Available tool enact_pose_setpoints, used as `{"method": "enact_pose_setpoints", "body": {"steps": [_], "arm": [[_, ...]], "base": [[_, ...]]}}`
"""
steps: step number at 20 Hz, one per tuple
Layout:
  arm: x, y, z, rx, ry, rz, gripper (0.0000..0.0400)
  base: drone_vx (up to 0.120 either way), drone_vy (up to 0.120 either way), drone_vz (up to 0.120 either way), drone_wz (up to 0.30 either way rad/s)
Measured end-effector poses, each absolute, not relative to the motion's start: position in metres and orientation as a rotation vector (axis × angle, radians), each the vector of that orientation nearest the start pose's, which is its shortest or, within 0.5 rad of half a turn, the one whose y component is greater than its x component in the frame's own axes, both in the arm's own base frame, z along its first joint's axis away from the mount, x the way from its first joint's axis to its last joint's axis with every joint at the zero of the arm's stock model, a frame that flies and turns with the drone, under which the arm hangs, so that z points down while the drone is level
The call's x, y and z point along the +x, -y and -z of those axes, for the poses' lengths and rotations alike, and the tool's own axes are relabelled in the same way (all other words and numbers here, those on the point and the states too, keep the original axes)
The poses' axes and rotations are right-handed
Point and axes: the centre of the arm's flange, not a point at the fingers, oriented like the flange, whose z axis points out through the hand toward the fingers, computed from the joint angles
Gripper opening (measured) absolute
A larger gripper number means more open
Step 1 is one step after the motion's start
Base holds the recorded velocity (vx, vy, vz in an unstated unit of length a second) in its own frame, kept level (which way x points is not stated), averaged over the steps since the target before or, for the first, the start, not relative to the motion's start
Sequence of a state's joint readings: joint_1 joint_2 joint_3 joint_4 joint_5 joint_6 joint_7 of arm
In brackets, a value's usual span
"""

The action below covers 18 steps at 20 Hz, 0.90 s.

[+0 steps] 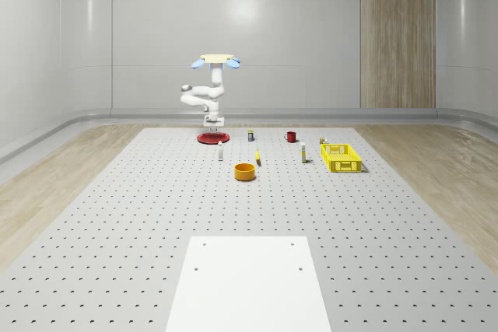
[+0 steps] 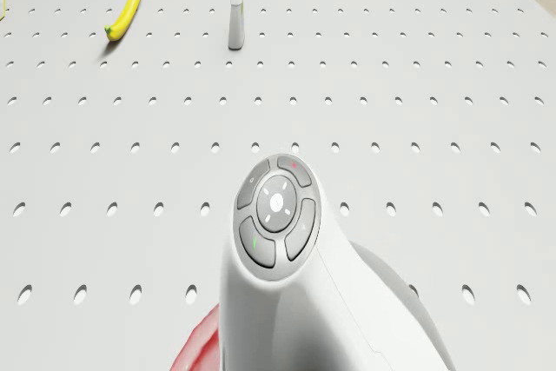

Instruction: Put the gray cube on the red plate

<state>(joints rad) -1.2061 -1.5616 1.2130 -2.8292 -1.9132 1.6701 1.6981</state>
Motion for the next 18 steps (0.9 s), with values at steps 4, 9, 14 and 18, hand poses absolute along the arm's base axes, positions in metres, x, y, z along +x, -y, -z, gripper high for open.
{"method": "enact_pose_setpoints", "body": {"steps": [4, 9, 14, 18], "arm": [[0.307, 0.0, -0.554, 0.001, 0.002, -0.786, 0.025], [0.307, 0.0, -0.567, 0.001, 0.002, -0.786, 0.0293], [0.307, 0.0, -0.565, 0.001, 0.002, -0.786, 0.0369], [0.307, 0.0, -0.552, 0.001, 0.002, -0.786, 0.0389]], "base": [[0.0, 0.0, 0.0, 0.0], [0.0, 0.0, 0.0, 0.0], [0.0, 0.0, 0.0, 0.0], [0.0, 0.0, 0.0, 0.0]]}}
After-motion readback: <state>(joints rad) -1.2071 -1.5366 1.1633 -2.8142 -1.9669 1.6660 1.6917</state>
